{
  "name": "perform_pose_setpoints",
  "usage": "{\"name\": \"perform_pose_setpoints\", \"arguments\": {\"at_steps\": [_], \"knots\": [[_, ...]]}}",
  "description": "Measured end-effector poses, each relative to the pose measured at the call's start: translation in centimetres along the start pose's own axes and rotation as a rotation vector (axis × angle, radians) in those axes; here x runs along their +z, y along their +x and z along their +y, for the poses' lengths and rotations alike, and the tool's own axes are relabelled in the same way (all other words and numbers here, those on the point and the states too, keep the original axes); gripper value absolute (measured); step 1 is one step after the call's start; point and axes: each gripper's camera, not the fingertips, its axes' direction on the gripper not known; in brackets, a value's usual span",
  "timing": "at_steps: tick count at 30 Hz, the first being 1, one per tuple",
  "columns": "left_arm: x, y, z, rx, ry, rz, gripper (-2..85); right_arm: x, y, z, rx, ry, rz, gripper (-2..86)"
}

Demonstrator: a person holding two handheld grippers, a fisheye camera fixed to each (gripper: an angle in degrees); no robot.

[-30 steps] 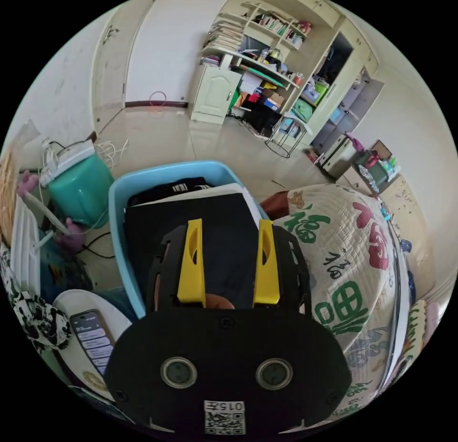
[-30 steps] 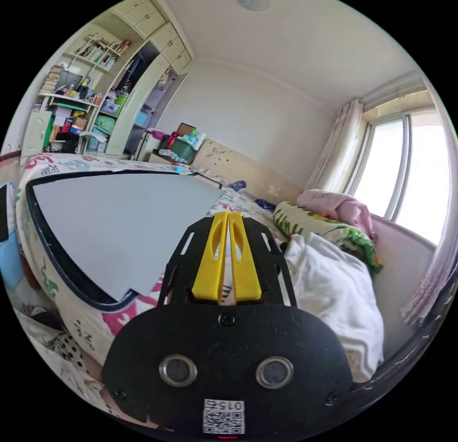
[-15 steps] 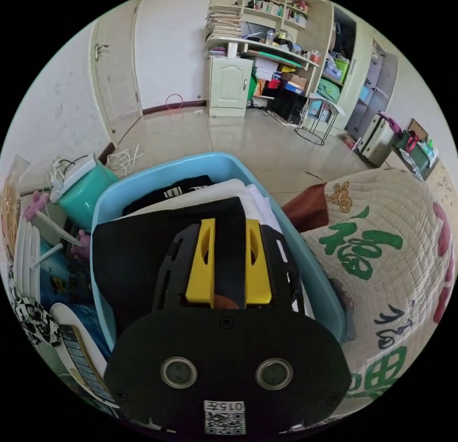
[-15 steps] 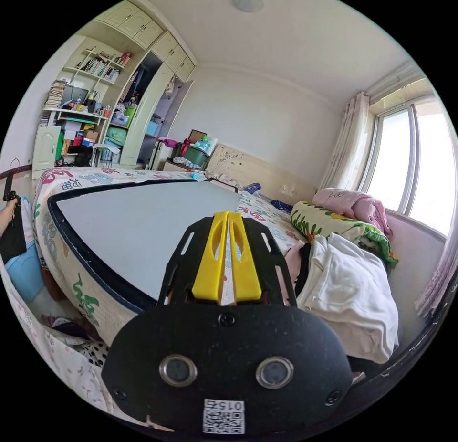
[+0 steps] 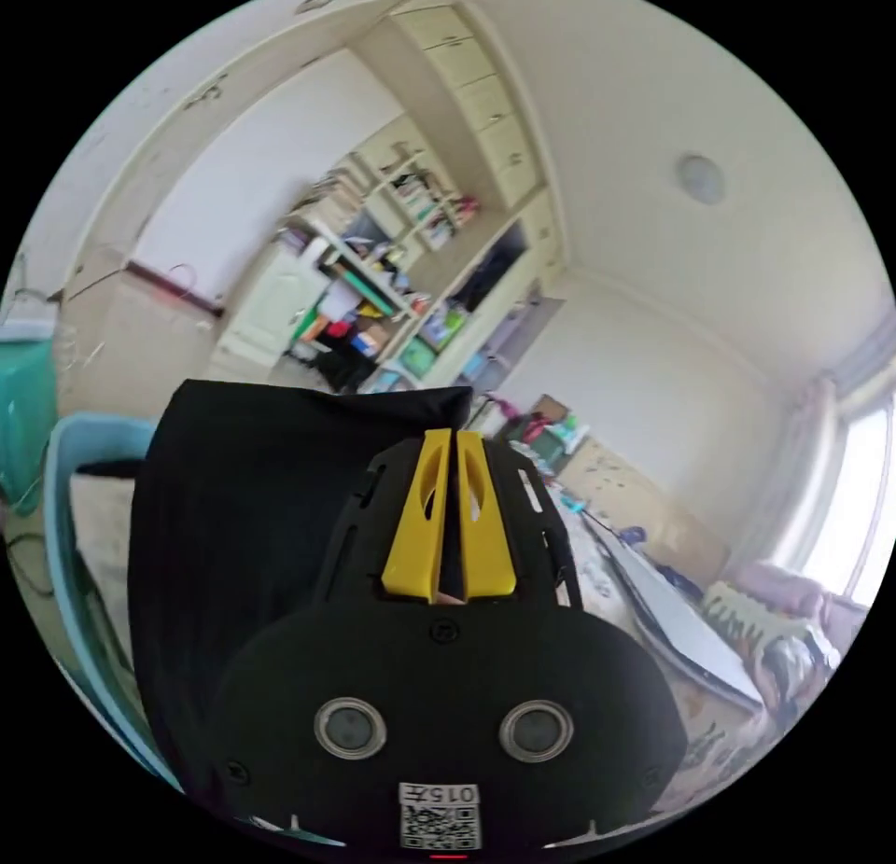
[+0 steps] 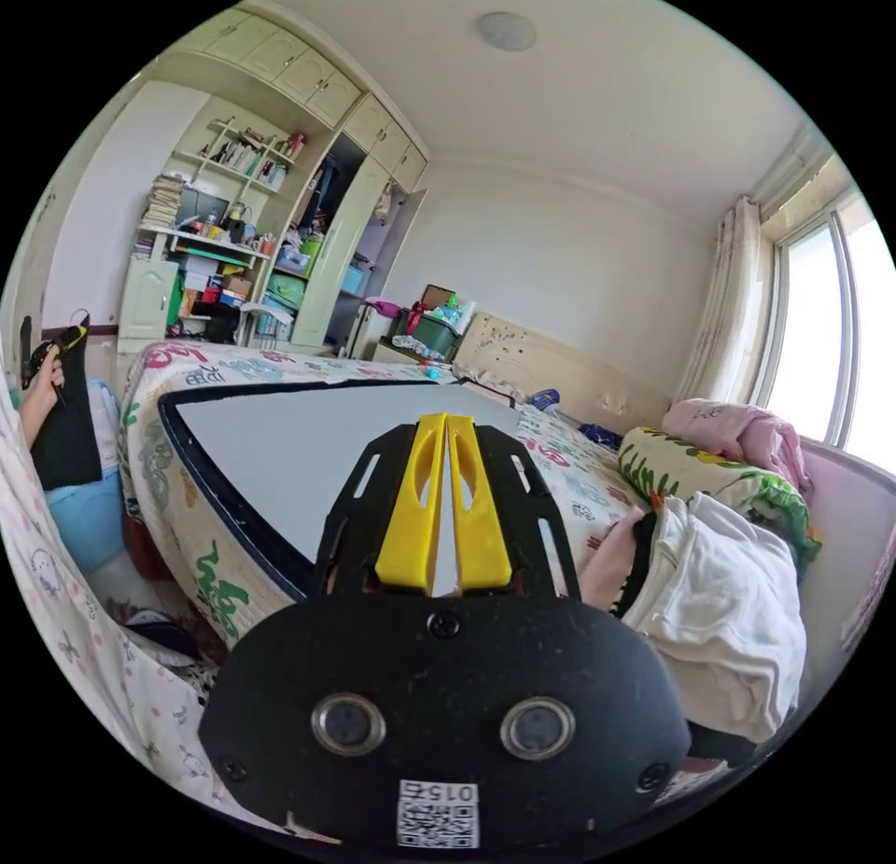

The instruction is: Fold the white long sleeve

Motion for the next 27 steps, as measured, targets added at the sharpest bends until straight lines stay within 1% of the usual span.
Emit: {"name": "perform_pose_setpoints", "arguments": {"at_steps": [1,3,4,6,7,9,10,12,13,14,15,16,17,18,19,20,21,24,27], "knots": [[-0.3,1.9,-0.2,0.034,0.010,0.056,0.0,0.0,0.4,-0.1,0.011,0.011,-0.021,-0.8],[-0.2,10.5,-1.1,0.159,0.019,0.256,0.0,-0.2,2.2,-0.3,0.065,0.058,-0.119,-0.1],[0.0,12.8,-1.0,0.188,0.020,0.311,0.0,-0.3,2.6,-0.3,0.082,0.068,-0.153,0.1],[1.5,23.1,0.6,0.322,-0.023,0.557,0.0,-0.3,4.3,0.0,0.162,0.087,-0.315,2.0],[2.1,25.9,1.4,0.362,-0.044,0.626,0.0,-0.2,4.7,0.2,0.188,0.086,-0.359,2.5],[4.5,37.5,5.7,0.511,-0.166,0.910,0.1,0.8,6.5,1.7,0.315,0.056,-0.536,4.2],[5.3,40.3,7.1,0.538,-0.200,0.971,0.1,1.2,6.9,2.3,0.354,0.049,-0.575,4.6],[8.7,51.2,14.8,0.609,-0.385,1.198,0.1,2.9,8.3,5.4,0.529,0.021,-0.705,5.9],[9.6,53.8,17.3,0.631,-0.435,1.234,0.2,3.5,8.4,6.2,0.570,0.009,-0.729,6.2],[10.9,58.6,22.6,0.690,-0.531,1.281,0.2,4.5,8.5,7.8,0.641,-0.032,-0.766,6.8],[11.9,62.7,27.8,0.735,-0.621,1.284,0.1,5.3,8.4,9.2,0.705,-0.079,-0.770,7.3],[12.1,64.6,30.3,0.773,-0.662,1.270,0.1,5.6,8.4,10.0,0.742,-0.105,-0.758,7.6],[11.8,68.1,35.0,0.896,-0.727,1.229,0.1,5.8,8.4,11.5,0.800,-0.135,-0.752,8.0],[10.8,70.4,38.5,0.999,-0.735,1.207,0.0,5.7,8.6,13.0,0.863,-0.146,-0.757,8.4],[10.3,71.0,39.8,1.034,-0.710,1.199,0.0,5.6,8.8,13.8,0.897,-0.147,-0.755,8.6],[9.7,72.1,41.7,1.099,-0.704,1.226,0.0,5.5,9.3,15.4,0.968,-0.145,-0.750,8.9],[9.7,73.1,43.2,1.136,-0.737,1.265,0.0,5.6,9.8,16.7,1.025,-0.142,-0.762,9.3],[10.4,74.5,45.8,1.170,-0.762,1.322,0.5,6.7,11.1,18.4,1.085,-0.149,-0.808,9.9],[12.6,75.1,48.5,1.241,-0.776,1.288,1.4,7.8,12.0,19.0,1.100,-0.144,-0.877,10.3]]}}
